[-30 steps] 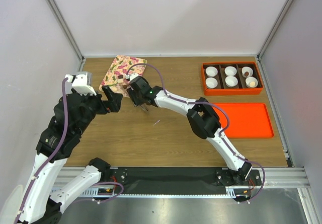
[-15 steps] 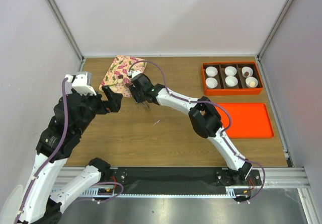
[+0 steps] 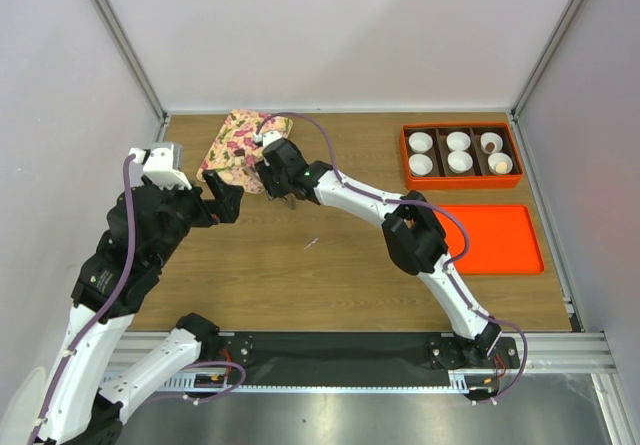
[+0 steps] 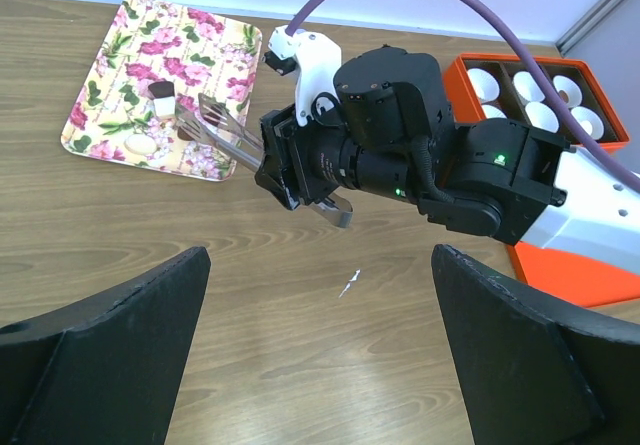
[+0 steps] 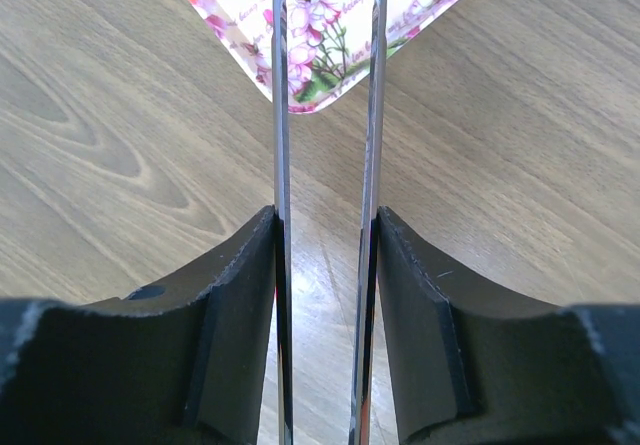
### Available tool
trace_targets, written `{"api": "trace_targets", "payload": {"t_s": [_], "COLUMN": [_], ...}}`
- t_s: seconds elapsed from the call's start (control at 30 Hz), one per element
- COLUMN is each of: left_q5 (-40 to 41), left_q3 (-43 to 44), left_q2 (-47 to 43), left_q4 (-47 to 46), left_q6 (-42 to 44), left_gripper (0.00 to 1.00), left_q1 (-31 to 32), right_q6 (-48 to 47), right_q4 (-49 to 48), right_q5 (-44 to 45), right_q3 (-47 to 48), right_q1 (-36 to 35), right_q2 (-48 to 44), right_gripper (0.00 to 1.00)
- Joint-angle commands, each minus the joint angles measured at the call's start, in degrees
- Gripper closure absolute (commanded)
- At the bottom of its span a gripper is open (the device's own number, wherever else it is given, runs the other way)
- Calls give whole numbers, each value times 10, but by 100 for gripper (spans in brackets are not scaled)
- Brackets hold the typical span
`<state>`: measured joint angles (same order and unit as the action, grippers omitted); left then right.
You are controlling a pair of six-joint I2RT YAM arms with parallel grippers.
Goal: Pack the chocolate
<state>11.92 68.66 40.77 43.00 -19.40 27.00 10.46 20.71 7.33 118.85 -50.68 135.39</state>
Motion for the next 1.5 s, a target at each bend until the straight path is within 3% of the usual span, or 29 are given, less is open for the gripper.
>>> {"api": "trace_targets", "payload": {"t_s": [0.0, 0.3, 1.47], "left_q5": [15, 18, 10], "left_q3": [9, 10, 9], "left_q2": [4, 5, 8], "left_q4": [-6, -4, -8], "left_q6": [10, 11, 9], "left_gripper": [0, 0, 0], "left_q1": [-5, -5, -5], "right_q6": [1, -21, -47], "right_q4": [-15, -14, 13], "right_q5": [-5, -28, -29], "right_q3": [2, 3, 10], "right_q1": [4, 4, 9], "right_q2": [-43, -31, 24], "right_gripper": [53, 47, 52]}}
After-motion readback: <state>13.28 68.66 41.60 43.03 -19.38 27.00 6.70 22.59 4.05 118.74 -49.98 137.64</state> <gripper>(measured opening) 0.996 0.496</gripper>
